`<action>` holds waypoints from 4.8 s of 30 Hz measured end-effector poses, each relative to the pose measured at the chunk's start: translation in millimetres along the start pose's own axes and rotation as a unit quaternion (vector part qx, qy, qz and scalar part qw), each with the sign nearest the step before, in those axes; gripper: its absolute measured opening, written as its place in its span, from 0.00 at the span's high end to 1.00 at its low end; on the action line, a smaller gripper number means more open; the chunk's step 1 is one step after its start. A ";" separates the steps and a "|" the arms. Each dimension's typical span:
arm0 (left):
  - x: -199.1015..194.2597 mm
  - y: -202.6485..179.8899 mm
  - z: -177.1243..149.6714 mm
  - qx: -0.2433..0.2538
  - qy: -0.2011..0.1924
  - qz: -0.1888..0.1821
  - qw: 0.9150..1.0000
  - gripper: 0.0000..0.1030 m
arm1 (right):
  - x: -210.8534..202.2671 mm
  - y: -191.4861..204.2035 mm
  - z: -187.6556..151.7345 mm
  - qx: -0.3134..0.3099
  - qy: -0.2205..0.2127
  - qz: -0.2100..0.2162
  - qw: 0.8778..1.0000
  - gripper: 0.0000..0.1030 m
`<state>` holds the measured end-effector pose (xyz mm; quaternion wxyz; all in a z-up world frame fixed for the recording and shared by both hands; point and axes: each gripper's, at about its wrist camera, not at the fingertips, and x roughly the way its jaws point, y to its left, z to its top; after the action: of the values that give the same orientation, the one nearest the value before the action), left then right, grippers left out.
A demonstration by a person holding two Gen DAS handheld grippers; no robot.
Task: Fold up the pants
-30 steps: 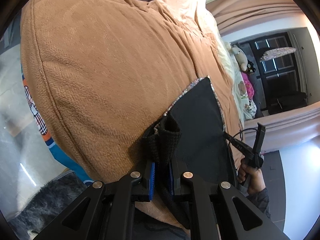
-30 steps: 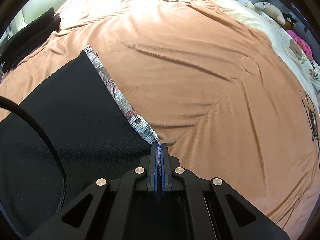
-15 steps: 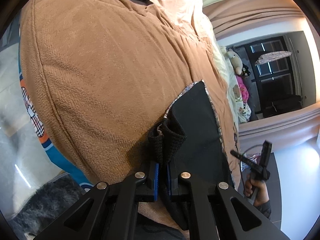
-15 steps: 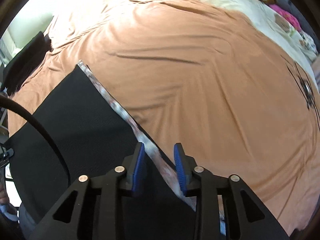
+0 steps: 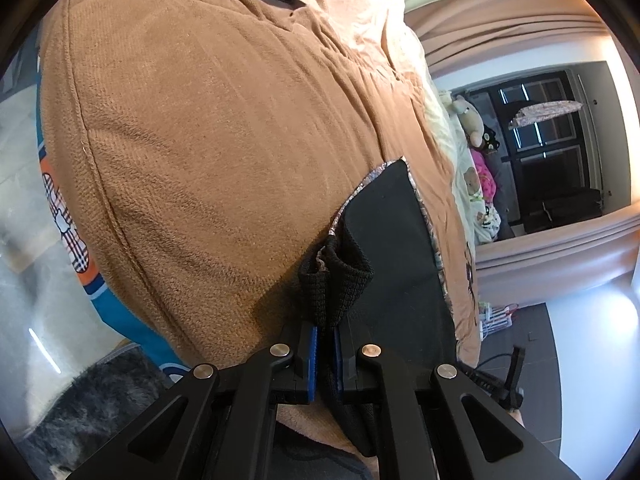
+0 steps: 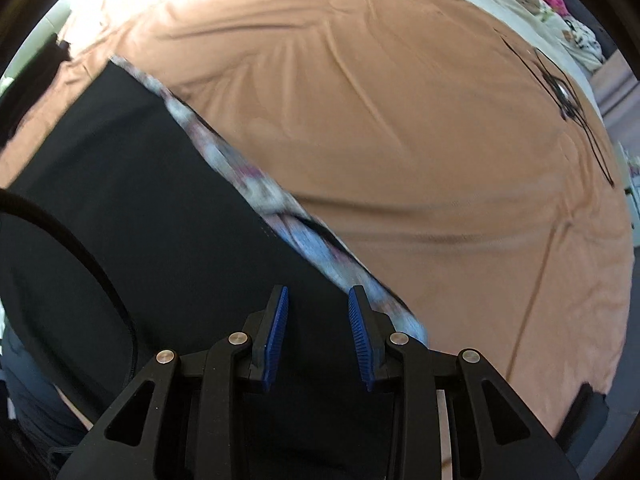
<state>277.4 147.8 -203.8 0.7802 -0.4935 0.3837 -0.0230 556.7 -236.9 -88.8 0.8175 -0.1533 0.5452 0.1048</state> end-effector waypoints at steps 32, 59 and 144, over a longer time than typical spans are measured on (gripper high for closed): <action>2.9 -3.3 6.2 0.007 0.020 -0.009 1.000 0.94 | -82.5 49.9 -79.3 0.156 -0.132 0.057 0.977 0.73; -7.3 -18.7 8.0 0.010 0.011 -0.073 0.997 0.95 | -25.6 176.3 -109.6 0.199 -0.136 0.121 0.963 0.73; 163.1 -329.5 -252.7 0.363 0.256 -0.101 0.890 0.95 | -103.7 -44.5 -372.5 0.438 -0.266 0.179 0.840 0.22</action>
<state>348.2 -278.7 -93.4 0.7732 -0.1892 0.4830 -0.3647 211.9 -414.7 -120.5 0.8800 0.3545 0.3140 0.0360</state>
